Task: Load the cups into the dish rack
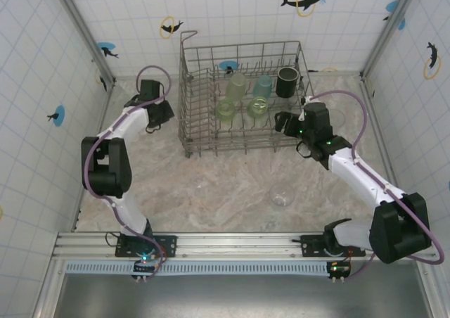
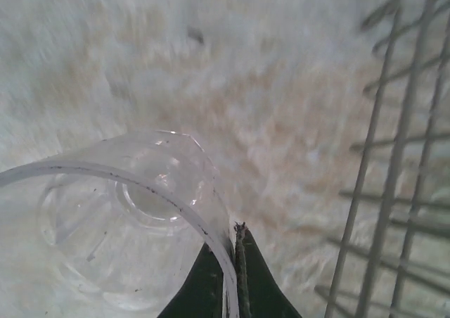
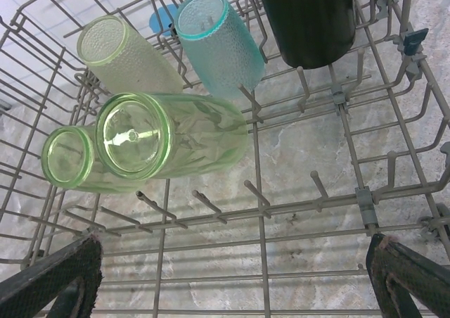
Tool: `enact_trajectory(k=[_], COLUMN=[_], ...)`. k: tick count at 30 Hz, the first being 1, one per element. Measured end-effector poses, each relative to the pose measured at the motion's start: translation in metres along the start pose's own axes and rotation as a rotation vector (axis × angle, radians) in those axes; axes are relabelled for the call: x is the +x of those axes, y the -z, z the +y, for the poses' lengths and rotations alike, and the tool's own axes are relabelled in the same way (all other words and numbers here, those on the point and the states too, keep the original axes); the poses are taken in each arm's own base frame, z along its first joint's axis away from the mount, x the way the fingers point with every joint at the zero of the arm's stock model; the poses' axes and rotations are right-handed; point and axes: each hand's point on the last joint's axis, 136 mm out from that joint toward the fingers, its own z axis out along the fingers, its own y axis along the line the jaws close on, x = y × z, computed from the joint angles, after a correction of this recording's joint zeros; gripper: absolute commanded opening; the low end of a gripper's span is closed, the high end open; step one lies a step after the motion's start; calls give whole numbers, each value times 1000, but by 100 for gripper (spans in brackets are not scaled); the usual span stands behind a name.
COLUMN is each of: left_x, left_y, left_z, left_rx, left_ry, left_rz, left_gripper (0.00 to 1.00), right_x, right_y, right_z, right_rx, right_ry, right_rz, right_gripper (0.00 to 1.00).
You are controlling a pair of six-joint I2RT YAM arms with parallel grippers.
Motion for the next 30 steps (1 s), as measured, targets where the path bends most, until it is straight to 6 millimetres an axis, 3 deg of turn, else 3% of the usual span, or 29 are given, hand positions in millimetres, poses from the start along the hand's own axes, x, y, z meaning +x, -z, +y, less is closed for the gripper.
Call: enact_trajectory(k=[6, 13, 17, 24, 30], left_x=[19, 46, 39, 6, -10], left_y=[-1, 38, 68, 120, 144], left_z=[11, 28, 37, 4, -26], left_rx=[-30, 54, 128, 322, 515], left_ry=[1, 106, 191, 202, 230], left_rz=[41, 38, -25, -169, -194], left_gripper=[0, 0, 0, 0, 0], right_x=[0, 5, 5, 8, 11], right_y=[0, -8, -15, -18, -20], right_z=[5, 8, 14, 28, 46], right_rx=[-29, -56, -76, -113, -168], right_ry=[-10, -25, -35, -42, -53], right_rz=[3, 28, 50, 55, 87], right_gripper=[99, 99, 99, 99, 99])
